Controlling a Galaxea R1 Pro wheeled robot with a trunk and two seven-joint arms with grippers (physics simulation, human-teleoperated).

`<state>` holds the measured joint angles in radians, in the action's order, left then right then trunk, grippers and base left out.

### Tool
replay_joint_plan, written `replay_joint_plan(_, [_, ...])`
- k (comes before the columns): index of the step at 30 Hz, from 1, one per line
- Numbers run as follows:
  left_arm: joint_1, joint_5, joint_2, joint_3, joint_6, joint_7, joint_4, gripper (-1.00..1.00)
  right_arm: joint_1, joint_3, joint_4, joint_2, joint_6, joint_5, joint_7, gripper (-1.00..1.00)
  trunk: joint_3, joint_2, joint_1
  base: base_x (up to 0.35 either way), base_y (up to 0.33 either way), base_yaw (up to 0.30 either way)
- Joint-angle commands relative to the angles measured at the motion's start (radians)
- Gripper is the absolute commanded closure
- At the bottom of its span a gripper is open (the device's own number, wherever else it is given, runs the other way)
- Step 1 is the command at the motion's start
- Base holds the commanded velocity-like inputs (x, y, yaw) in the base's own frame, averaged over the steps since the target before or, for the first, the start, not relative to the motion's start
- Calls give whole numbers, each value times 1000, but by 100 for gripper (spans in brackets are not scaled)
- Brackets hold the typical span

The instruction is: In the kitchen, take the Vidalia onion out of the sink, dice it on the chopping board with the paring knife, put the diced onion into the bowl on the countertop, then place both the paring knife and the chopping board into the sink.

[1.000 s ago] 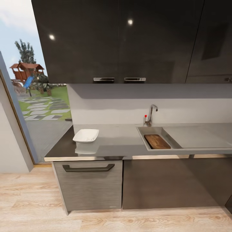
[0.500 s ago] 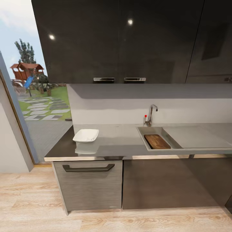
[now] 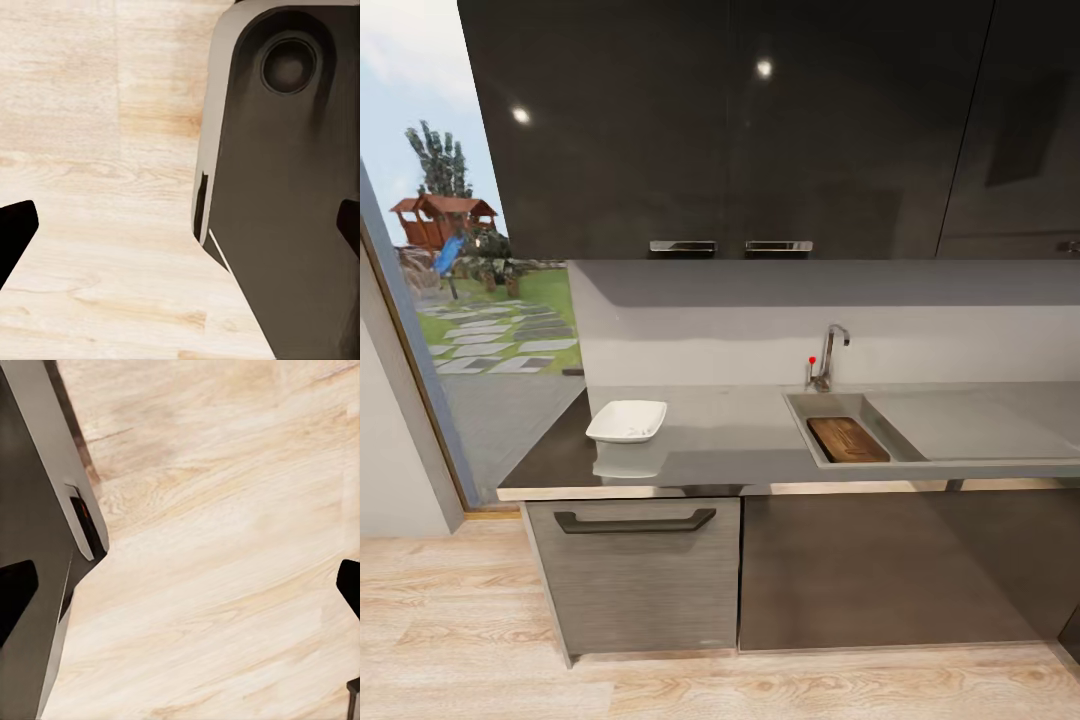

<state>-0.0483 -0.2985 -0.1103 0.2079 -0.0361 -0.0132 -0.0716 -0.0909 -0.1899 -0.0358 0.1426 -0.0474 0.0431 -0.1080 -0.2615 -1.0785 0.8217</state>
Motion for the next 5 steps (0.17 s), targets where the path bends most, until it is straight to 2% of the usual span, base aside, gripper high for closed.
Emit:
replay_joint_plan(1, [-1, -10, 4, 8, -4, -1, -5, -100, 0, -3, -1, 0, -5, 4, 0, -100, -1, -1, 0, 0, 0, 0])
replay_joint_plan(5, [-1, -10, 21, 8, -4, -1, -6, -100, 0, -3, -1, 0, -5, 4, 0, -100, -1, -1, 0, 0, 0, 0])
